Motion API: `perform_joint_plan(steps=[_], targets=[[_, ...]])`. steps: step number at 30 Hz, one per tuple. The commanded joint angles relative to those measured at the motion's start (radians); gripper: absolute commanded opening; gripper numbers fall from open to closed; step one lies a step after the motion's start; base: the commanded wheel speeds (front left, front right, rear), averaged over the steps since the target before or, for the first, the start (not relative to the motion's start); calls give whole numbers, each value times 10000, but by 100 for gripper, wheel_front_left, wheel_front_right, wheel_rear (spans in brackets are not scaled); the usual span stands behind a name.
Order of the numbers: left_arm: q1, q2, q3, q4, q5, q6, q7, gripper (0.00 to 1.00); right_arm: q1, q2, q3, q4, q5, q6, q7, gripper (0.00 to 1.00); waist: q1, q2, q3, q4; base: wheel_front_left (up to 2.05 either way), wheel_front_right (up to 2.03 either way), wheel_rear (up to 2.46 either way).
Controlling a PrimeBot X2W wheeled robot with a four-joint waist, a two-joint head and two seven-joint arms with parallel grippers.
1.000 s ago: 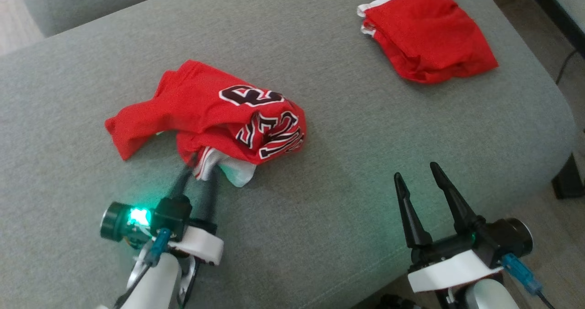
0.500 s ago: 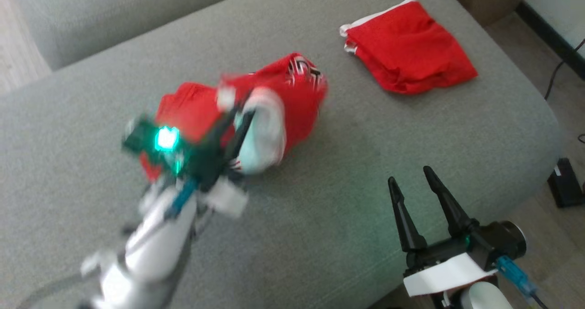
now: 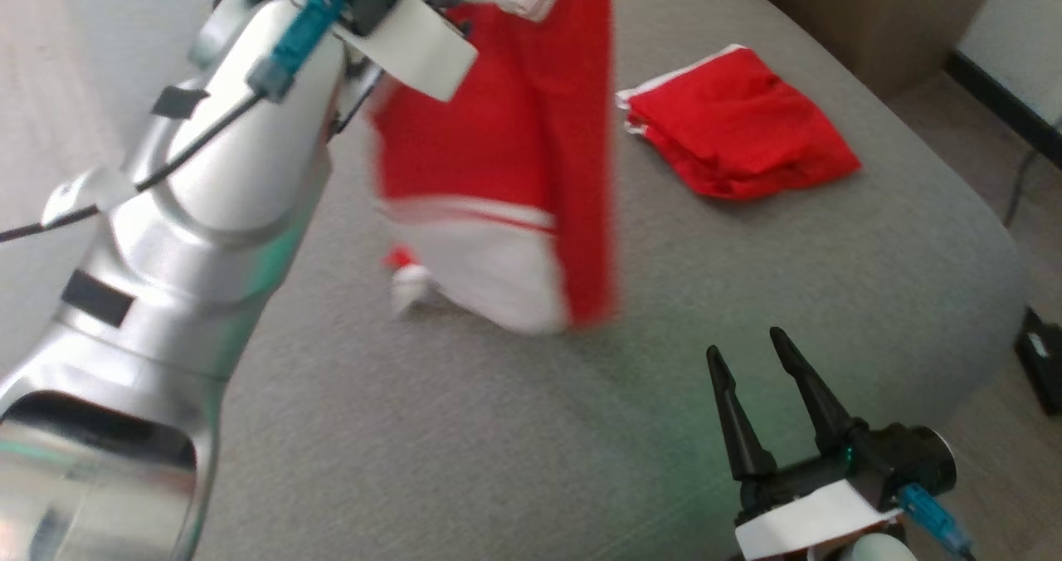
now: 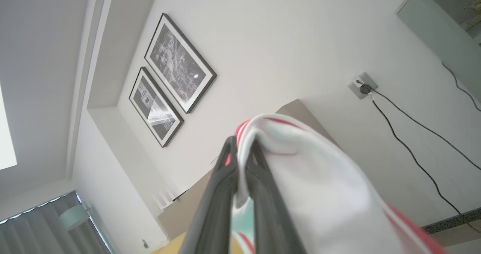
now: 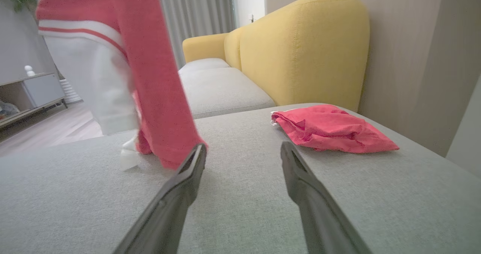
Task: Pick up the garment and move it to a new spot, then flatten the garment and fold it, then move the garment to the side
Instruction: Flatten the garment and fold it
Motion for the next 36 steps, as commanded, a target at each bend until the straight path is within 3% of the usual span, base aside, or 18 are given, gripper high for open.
perform_joint_plan(steps=[1, 6, 10, 17, 18, 25, 31, 33, 36], targets=[[-12, 611, 208, 117, -218, 21, -34, 0, -204, -49, 216, -345, 11, -7, -13, 100, 1, 0, -134, 329, 0, 0, 0], [1679, 1440, -91, 1189, -1137, 20, -34, 0, -42, -49, 78, -423, 71, -7, -13, 100, 1, 0, -73, 1126, 0, 0, 0], [3921, 2001, 294, 1248, -1861, 157, -34, 0, 23, -49, -40, -466, 39, -7, -13, 100, 1, 0, 97, 1740, 0, 0, 0], [7320, 2642, 1446, 30, -2534, 1127, -34, 0, 43, -49, -387, -499, -160, -7, -13, 100, 1, 0, 407, 2770, 0, 0, 0], [7320, 2642, 1446, 30, -2534, 1127, -34, 0, 43, -49, -387, -499, -160, -7, -13, 100, 1, 0, 407, 2770, 0, 0, 0], [9830, 2922, 2372, -1681, -2441, 2282, -34, 0, 40, -49, -473, -471, -287, -7, -13, 100, 1, 0, 533, 3613, 0, 0, 0], [10978, 2919, 2714, -2234, -2547, 3022, 1, 0, 20, -49, -442, -396, -386, -7, -13, 100, 1, 0, 531, 3963, 0, 0, 0], [11092, 2882, 2863, -2444, -2726, 3097, 1, 100, -13, -49, -440, -391, -411, -7, -13, 100, 1, 0, 558, 3991, 0, 0, 0], [10968, 2851, 2962, -3115, -2826, 3065, -9, 100, -48, -49, -477, -405, -451, -7, -13, 100, 1, 0, 635, 3983, 0, 0, 0]])
